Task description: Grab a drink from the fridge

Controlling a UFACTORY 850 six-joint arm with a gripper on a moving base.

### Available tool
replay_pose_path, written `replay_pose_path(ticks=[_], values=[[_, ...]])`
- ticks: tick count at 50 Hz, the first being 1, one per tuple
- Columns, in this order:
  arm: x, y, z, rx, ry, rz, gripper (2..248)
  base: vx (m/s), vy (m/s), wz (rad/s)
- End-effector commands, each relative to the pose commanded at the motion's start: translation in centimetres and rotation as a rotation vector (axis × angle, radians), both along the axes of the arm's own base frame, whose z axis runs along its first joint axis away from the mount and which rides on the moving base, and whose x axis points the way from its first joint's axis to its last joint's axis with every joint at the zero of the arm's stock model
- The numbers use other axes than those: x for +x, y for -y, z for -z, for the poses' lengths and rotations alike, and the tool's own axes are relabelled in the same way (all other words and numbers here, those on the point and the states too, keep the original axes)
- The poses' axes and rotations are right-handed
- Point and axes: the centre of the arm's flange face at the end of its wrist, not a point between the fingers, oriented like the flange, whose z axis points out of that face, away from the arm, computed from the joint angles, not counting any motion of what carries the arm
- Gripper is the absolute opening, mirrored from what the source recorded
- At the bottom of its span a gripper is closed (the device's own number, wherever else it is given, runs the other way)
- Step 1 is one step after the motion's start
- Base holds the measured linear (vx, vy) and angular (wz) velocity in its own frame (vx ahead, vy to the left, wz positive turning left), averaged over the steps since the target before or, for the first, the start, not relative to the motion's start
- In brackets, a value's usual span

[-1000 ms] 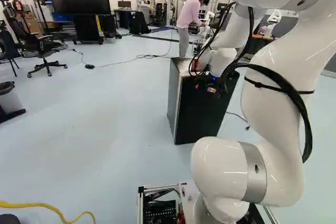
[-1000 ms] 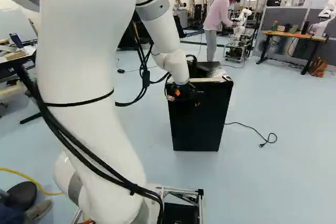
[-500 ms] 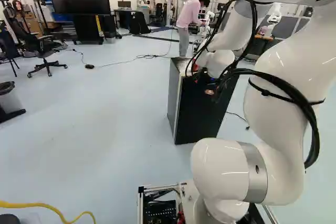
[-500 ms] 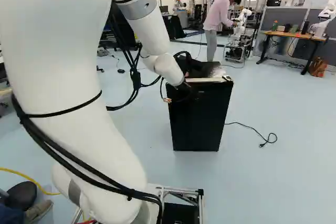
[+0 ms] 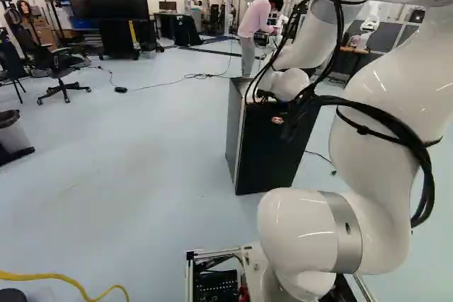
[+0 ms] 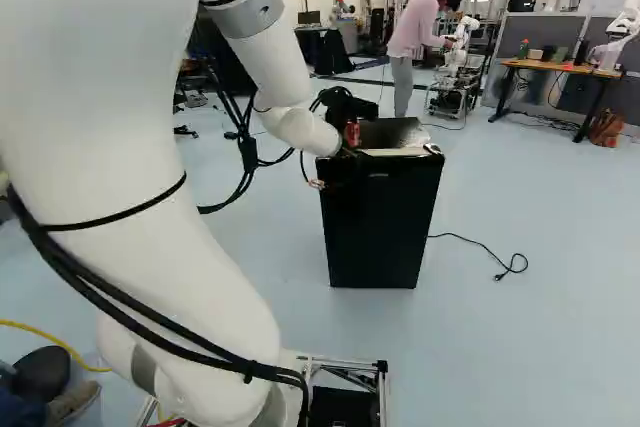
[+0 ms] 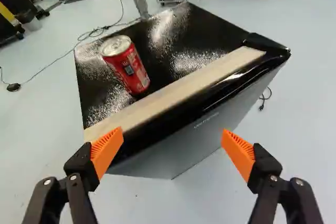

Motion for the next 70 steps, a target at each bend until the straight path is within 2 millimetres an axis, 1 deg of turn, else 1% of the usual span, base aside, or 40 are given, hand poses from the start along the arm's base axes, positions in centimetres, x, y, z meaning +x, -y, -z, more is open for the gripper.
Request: replay_pose_path(ticks=[16, 35, 51, 70], values=[[2.6, -1.2, -1.0, -0.073, 0.115, -0.059, 247, 0.0, 0.0, 0.0], [6.2, -1.8, -1.7, -0.154, 0.214, -0.146, 247, 0.0, 0.0, 0.0], [8.2, -2.1, -0.6, -0.202, 0.243, -0.225, 247, 0.0, 0.0, 0.0], [9.4, -2.3, 1.2, -0.22, 0.252, -0.26, 247, 0.0, 0.0, 0.0]])
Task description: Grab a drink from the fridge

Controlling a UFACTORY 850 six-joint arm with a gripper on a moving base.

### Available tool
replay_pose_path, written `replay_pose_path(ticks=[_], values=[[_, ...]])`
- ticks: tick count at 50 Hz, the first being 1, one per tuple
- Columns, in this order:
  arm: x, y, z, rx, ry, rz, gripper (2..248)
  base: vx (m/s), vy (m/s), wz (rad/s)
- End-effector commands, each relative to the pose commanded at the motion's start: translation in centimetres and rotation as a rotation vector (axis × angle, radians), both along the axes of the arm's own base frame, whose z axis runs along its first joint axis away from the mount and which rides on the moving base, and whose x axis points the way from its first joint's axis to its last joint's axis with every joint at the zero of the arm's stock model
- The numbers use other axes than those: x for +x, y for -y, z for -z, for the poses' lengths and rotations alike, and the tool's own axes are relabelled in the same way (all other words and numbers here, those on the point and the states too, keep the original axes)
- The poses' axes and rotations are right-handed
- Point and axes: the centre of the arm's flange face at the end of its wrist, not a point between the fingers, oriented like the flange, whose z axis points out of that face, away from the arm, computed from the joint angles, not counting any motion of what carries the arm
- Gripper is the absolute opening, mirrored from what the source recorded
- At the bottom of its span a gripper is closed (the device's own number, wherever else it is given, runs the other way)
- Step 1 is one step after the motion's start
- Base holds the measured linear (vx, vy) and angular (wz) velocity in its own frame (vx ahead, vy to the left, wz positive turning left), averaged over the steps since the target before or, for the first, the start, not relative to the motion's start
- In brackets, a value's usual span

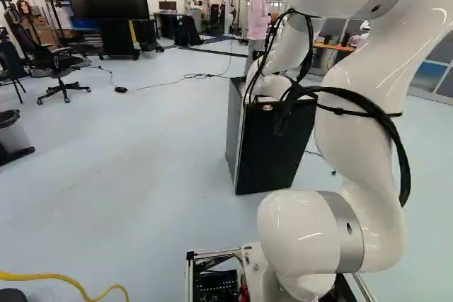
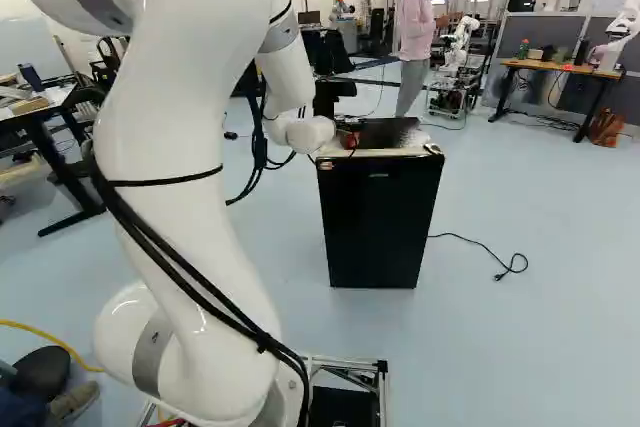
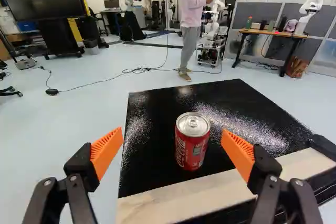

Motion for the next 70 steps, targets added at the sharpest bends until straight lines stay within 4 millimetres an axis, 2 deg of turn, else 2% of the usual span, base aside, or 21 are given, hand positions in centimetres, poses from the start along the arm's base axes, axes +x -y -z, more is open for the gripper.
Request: replay_pose_path(ticks=[20, 33, 47, 48, 53, 54, 58, 59, 63, 64, 70], values=[[1.1, 0.7, 2.2, 0.005, -0.031, 0.009, 247, 0.0, 0.0, 0.0], [2.4, 2.3, 2.6, 0.004, -0.025, 0.032, 247, 0.0, 0.0, 0.0], [3.4, 2.8, 2.8, 0.003, -0.019, 0.037, 245, 0.0, 0.0, 0.0], [3.4, 2.8, 2.8, 0.003, -0.019, 0.037, 211, 0.0, 0.0, 0.0], [3.4, 2.8, 2.8, 0.003, -0.019, 0.037, 211, 0.0, 0.0, 0.0], [3.4, 2.8, 2.8, 0.003, -0.019, 0.037, 173, 0.0, 0.0, 0.0], [3.4, 2.8, 2.8, 0.003, -0.019, 0.037, 173, 0.0, 0.0, 0.0], [3.4, 2.8, 2.8, 0.003, -0.019, 0.037, 134, 0.0, 0.0, 0.0], [3.4, 2.8, 2.5, 0.002, -0.015, 0.037, 134, 0.0, 0.0, 0.0], [3.4, 2.8, 2.4, 0.002, -0.013, 0.037, 100, 0.0, 0.0, 0.0], [3.4, 2.8, 1.8, 0.0, -0.004, 0.037, 98, 0.0, 0.0, 0.0]])
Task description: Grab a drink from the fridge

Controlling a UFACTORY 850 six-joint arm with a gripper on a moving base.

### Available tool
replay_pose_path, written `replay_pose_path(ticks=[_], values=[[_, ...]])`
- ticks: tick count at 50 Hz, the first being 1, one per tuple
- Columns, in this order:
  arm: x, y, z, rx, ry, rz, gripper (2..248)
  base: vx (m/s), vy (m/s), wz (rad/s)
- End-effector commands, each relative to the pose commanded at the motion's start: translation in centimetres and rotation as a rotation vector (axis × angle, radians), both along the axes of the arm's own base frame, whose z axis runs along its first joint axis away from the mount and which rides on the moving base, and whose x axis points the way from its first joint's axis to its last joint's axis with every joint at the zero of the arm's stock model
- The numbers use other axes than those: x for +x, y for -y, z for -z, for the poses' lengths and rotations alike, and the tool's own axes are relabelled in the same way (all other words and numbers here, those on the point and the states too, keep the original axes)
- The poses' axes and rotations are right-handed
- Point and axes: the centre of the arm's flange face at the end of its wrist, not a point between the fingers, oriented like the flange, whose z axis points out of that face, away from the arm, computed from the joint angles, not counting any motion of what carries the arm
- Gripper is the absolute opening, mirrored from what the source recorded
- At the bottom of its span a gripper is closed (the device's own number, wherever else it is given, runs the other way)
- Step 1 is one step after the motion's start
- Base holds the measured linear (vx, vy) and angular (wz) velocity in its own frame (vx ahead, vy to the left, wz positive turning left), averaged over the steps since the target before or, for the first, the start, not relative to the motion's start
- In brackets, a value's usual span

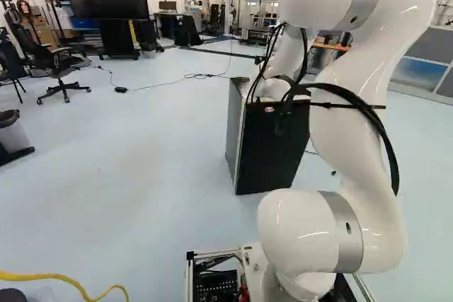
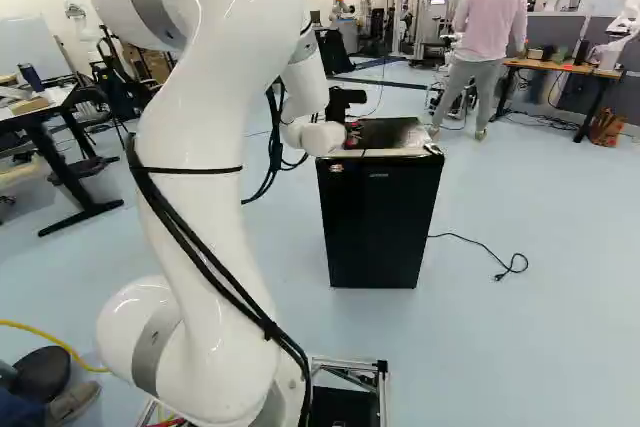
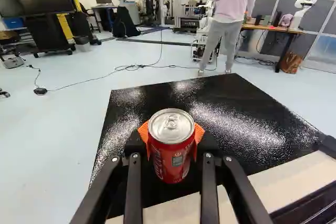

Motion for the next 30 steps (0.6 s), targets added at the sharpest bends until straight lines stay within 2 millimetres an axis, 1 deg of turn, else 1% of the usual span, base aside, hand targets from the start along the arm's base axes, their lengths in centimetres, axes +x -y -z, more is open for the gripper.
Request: replay_pose_path(ticks=[30], values=[[-0.3, -0.1, -3.4, -0.011, 0.056, 0.0, 98, 0.0, 0.0, 0.0]])
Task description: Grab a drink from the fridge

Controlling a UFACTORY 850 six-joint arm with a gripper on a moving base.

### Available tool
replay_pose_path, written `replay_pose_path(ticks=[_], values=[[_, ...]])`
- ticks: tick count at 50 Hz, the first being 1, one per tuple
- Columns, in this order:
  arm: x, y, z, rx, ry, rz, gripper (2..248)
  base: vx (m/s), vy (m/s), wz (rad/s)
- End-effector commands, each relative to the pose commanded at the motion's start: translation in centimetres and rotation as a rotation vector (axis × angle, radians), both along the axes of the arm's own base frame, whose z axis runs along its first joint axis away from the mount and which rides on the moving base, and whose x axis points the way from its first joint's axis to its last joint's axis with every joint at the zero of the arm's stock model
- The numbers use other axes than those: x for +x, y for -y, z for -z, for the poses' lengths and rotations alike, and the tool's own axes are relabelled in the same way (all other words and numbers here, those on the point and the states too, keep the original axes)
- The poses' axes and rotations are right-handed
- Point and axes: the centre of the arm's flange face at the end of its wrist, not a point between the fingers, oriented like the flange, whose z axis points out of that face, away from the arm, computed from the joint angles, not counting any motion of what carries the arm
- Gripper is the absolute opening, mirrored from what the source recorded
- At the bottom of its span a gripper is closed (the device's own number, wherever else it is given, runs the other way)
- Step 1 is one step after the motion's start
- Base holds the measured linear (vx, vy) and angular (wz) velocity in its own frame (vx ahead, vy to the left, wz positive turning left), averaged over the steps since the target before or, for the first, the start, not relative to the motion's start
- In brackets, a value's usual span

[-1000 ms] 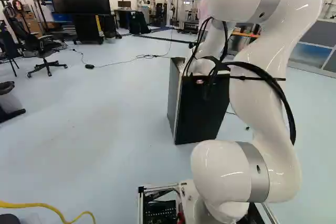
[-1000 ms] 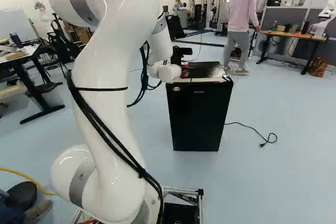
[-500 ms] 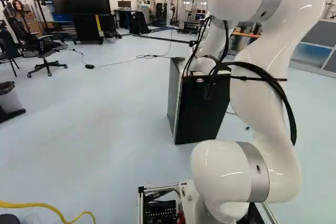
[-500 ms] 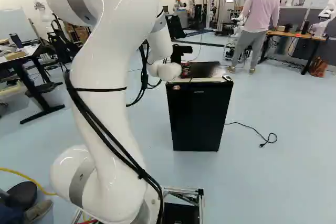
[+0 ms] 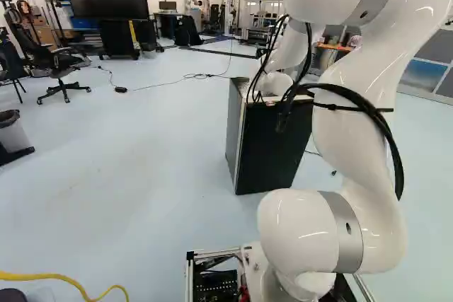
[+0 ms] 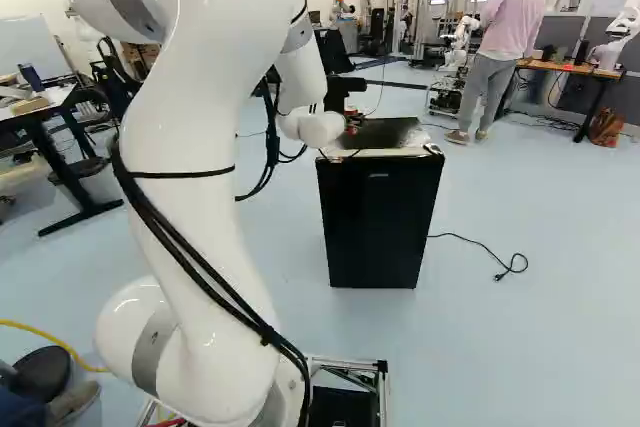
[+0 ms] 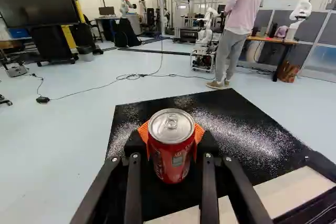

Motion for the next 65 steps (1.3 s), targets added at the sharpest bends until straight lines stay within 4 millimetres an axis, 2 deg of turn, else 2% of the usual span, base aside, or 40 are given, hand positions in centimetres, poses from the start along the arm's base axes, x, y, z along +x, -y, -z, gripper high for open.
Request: replay_pose_path(ticks=[8, 34, 50, 65], values=[[0.0, 0.0, -0.6, -0.002, 0.011, 0.0, 98, 0.0, 0.0, 0.0], [-1.1, -0.7, -0.7, -0.001, 0.006, -0.008, 98, 0.0, 0.0, 0.0], [-3.0, -1.8, -0.7, 0.0, -0.003, -0.021, 98, 0.0, 0.0, 0.0], [-5.7, -3.3, -0.6, 0.001, -0.015, -0.04, 98, 0.0, 0.0, 0.0]])
